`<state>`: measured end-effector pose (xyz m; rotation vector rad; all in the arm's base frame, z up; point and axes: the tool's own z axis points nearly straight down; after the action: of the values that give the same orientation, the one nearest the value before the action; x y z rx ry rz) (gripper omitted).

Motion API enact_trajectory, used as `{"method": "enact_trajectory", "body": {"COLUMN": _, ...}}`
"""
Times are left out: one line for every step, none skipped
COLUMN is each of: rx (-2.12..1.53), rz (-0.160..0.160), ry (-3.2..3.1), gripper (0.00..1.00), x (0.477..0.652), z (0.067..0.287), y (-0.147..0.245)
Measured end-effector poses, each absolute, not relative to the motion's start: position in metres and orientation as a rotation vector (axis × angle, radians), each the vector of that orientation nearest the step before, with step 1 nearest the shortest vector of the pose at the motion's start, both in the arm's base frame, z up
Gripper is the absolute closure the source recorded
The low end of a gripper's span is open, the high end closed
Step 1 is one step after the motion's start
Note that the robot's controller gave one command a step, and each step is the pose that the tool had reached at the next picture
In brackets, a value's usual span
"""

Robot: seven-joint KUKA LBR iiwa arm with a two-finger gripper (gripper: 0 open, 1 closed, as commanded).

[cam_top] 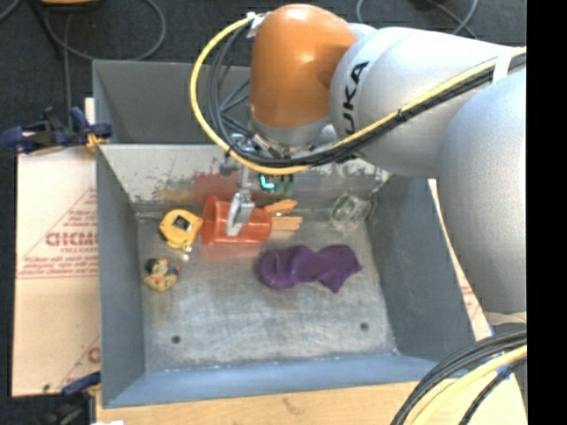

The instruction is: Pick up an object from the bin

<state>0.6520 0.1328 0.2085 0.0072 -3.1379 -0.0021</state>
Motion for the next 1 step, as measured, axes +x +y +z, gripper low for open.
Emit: {"method": "enact_trajectory", "body": {"rx": 0.004, "rz": -0.004, "ry": -3.146, "gripper": 0.0, "x": 0.6537, "z": 0.2135, "y": 0.1323}}
